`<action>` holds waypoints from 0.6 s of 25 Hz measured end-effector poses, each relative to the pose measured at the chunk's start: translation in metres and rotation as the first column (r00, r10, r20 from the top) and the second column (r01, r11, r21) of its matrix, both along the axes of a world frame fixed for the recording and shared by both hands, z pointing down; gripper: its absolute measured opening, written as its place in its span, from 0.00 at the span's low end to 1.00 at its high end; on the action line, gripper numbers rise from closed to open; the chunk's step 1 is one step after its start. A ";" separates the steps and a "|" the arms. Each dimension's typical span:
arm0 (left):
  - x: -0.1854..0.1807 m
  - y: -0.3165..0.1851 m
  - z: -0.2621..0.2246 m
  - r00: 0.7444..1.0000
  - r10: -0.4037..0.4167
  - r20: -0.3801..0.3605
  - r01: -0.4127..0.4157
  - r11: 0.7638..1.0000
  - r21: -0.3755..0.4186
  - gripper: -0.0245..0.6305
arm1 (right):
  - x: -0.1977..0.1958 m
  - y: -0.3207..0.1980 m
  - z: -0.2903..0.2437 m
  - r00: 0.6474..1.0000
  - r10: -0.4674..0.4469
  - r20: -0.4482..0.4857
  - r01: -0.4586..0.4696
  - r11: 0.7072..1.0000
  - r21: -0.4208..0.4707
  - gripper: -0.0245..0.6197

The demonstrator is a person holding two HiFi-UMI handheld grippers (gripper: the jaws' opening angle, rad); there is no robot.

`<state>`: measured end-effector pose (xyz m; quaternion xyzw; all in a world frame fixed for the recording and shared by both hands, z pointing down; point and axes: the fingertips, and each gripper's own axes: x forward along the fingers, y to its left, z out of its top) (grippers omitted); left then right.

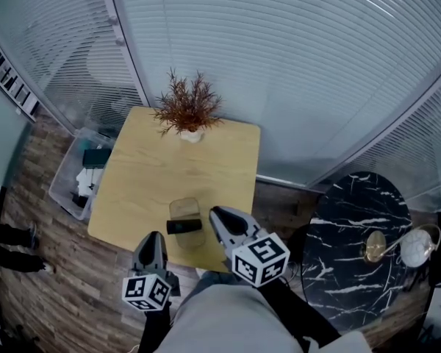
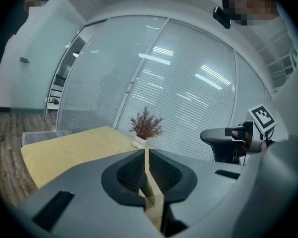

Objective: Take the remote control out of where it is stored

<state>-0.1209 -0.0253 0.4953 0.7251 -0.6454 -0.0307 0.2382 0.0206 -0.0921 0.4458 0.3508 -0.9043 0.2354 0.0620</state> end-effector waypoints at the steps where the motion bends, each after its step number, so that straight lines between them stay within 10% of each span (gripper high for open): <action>1: 0.000 -0.001 0.001 1.000 0.004 -0.003 -0.004 1.000 0.005 0.05 | 0.000 0.000 0.000 1.000 0.004 0.001 -0.004 1.000 0.000 0.05; 15: 0.015 -0.005 0.026 0.996 0.084 -0.006 -0.085 0.994 -0.071 0.18 | 0.008 -0.003 0.001 0.999 0.043 -0.005 -0.043 0.999 -0.003 0.05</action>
